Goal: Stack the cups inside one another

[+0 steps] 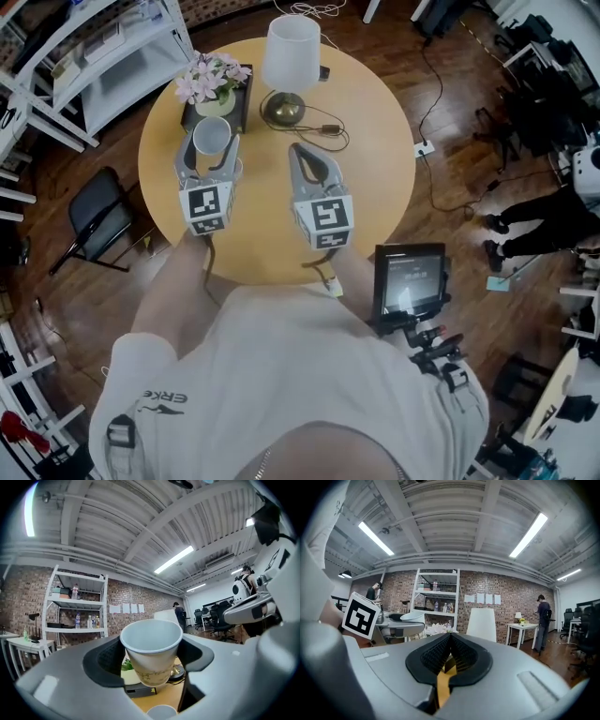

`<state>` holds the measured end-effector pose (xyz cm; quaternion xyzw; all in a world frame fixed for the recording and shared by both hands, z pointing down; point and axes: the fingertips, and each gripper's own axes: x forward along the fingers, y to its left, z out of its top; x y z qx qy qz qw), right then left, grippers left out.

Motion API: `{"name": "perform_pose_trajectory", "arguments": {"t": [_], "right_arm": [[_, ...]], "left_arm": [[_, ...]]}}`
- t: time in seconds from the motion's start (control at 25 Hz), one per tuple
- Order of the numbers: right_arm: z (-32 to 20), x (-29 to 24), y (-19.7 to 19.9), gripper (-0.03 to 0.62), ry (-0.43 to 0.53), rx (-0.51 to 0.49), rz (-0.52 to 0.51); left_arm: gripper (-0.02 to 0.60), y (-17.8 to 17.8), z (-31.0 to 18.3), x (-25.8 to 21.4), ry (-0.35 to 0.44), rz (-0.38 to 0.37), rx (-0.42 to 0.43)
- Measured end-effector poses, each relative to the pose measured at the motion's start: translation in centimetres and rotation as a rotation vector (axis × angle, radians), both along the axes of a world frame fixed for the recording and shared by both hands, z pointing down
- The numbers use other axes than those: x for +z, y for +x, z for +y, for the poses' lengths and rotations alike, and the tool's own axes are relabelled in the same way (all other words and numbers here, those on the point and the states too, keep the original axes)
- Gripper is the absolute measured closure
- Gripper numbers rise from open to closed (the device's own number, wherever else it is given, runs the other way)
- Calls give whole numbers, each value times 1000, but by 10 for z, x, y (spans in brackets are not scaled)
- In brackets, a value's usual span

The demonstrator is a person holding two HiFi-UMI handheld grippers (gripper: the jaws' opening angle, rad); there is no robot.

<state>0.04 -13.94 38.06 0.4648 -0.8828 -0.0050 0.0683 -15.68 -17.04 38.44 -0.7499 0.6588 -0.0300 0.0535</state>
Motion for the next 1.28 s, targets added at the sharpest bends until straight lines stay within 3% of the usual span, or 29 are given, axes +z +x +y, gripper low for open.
{"name": "perform_pose_trajectory", "arguments": {"t": [0.28,0.88,1.28], "right_arm": [[4,-1,-23,580,-1,-42,12],[-12,31,-17,580,-73,-10,51],[-19,57,-16,580,-134,5,53]], "left_arm": [[244,-23,11,25,-63,13,-27],[244,-16,-4,122,-275,5,8],[244,-8,-11,150,-330,-17,31]]}}
